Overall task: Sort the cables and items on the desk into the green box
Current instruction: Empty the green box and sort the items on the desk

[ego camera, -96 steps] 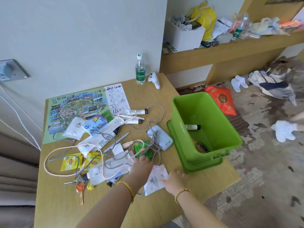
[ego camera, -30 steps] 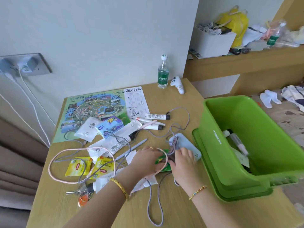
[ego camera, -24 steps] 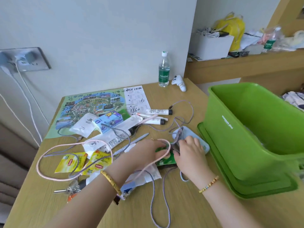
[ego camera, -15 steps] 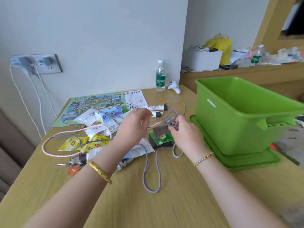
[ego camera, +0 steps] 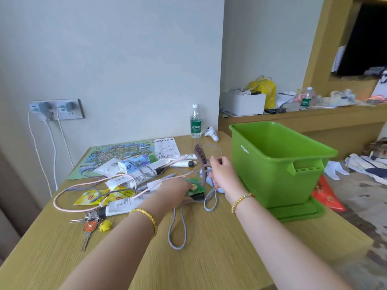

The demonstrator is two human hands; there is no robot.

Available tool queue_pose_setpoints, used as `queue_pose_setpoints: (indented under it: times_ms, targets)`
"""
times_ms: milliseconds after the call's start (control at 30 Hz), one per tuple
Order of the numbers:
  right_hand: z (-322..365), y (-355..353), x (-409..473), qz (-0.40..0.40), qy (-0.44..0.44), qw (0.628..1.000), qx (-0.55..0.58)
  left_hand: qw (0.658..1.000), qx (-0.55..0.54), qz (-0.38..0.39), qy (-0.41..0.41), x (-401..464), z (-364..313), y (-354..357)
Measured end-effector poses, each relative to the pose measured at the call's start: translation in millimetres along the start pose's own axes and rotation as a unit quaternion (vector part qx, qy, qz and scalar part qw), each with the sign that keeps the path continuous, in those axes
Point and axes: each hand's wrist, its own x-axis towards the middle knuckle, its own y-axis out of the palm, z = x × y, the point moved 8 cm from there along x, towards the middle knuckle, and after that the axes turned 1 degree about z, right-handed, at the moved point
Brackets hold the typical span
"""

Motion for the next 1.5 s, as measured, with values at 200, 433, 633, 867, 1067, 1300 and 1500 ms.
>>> queue_pose_setpoints:
  times_ms: [200,433,633,867,1067,1300,1500]
  targets:
    - [0,0,-5,0.038,0.014,0.998,0.047,0.998,0.053,-0.003,-0.027,-1,-1,-4]
    - [-9,-13,0,-0.001,0.032,0.996,0.082,0.999,-0.053,-0.001,-0.01,11,-17,-9]
    - [-34,-10,-5,0.031,0.17,0.931,0.323,0.996,-0.025,0.045,-0.067,20,-17,-8]
    - [25,-21,-16,0.014,0.001,0.977,0.215,0.998,-0.007,-0.03,-0.047,19,-10,2]
    - [116,-119,-19,-0.215,-0.211,0.932,-0.201,0.998,0.038,-0.021,-0.039,24,-17,9]
    - [57,-161,10,-0.115,0.046,0.841,-0.526,0.996,0.074,-0.054,-0.013,16,-29,-1]
    - [61,-146,5,-0.148,-0.074,0.872,-0.46,0.98,-0.072,-0.181,-0.038,-4,-19,-70]
